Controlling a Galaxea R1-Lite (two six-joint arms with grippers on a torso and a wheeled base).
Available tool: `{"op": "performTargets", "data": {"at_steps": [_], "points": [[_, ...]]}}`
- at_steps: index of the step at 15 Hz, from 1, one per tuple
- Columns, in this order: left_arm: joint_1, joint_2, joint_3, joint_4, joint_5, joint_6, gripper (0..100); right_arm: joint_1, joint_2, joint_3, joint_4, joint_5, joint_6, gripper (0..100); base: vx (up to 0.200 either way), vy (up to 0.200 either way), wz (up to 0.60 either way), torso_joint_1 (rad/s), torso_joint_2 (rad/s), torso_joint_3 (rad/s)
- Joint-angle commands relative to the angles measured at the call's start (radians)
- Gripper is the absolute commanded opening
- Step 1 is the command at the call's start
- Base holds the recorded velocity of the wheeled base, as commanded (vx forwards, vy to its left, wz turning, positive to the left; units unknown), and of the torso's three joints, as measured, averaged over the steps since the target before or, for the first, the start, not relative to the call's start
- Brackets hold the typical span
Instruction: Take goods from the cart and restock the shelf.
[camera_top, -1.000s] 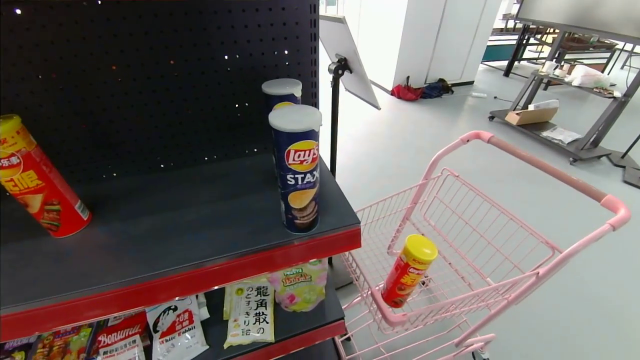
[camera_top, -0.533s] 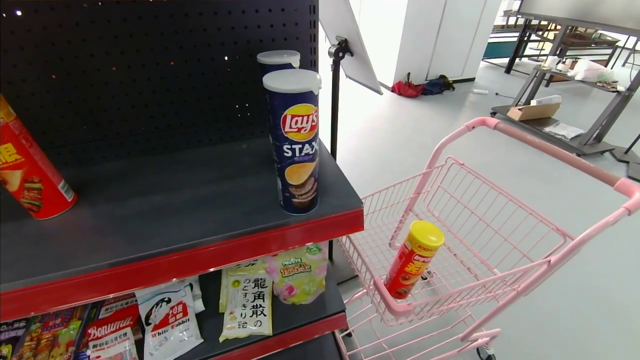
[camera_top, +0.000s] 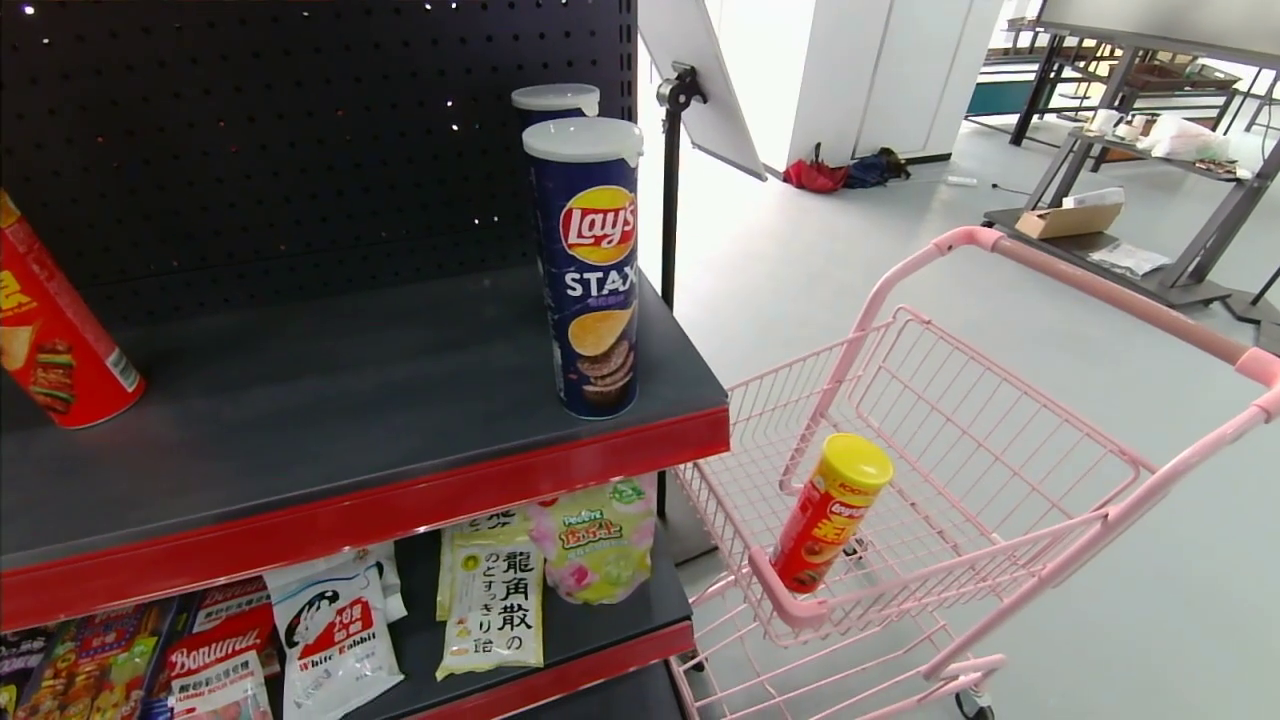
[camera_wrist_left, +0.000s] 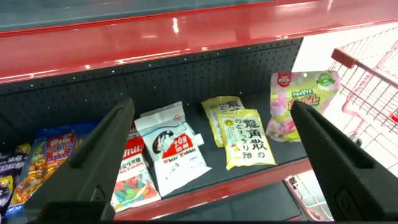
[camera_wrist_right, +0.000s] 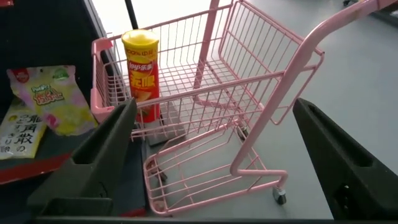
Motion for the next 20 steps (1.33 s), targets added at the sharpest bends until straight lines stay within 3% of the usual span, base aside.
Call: {"op": "performTargets", "data": {"at_steps": [1,2,3,4,5,8,10,15,20], "points": [[0.0,0.001,0.0,0.0,0.0,0.0,100,0.016,0.169,-0.195,0.0,0.0,0.059,100,0.0,0.0,0.0,0.0,0.0,0.0],[0.0,0.001,0.0,0.0,0.0,0.0,100,0.018,0.409,-0.396,-0.007,0.0,0.166,100,0.0,0.0,0.0,0.0,0.0,0.0],[0.0,0.001,0.0,0.0,0.0,0.0,100,0.041,0.578,-0.522,-0.004,0.027,0.189,100,0.0,0.0,0.0,0.0,0.0,0.0],[0.0,0.001,0.0,0.0,0.0,0.0,100,0.062,0.636,-0.542,-0.006,0.05,0.166,100,0.0,0.0,0.0,0.0,0.0,0.0],[0.0,0.001,0.0,0.0,0.0,0.0,100,0.161,0.819,-0.537,-0.055,0.095,0.131,100,0.0,0.0,0.0,0.0,0.0,0.0],[0.0,0.001,0.0,0.0,0.0,0.0,100,0.208,1.282,-0.396,-0.543,0.098,0.207,100,0.0,0.0,0.0,0.0,0.0,0.0],[0.0,0.001,0.0,0.0,0.0,0.001,100,0.233,1.479,-0.352,-0.744,0.098,0.204,100,0.0,0.0,0.0,0.0,0.0,0.0],[0.0,0.0,0.0,0.0,0.002,0.001,100,0.319,1.654,-0.362,-0.794,0.096,0.212,100,0.0,0.0,0.0,0.0,0.0,0.0],[0.0,0.0,0.0,0.0,0.002,0.001,100,0.316,1.782,-0.431,-0.794,0.055,0.211,100,0.0,0.0,0.0,0.0,0.0,0.0]]}}
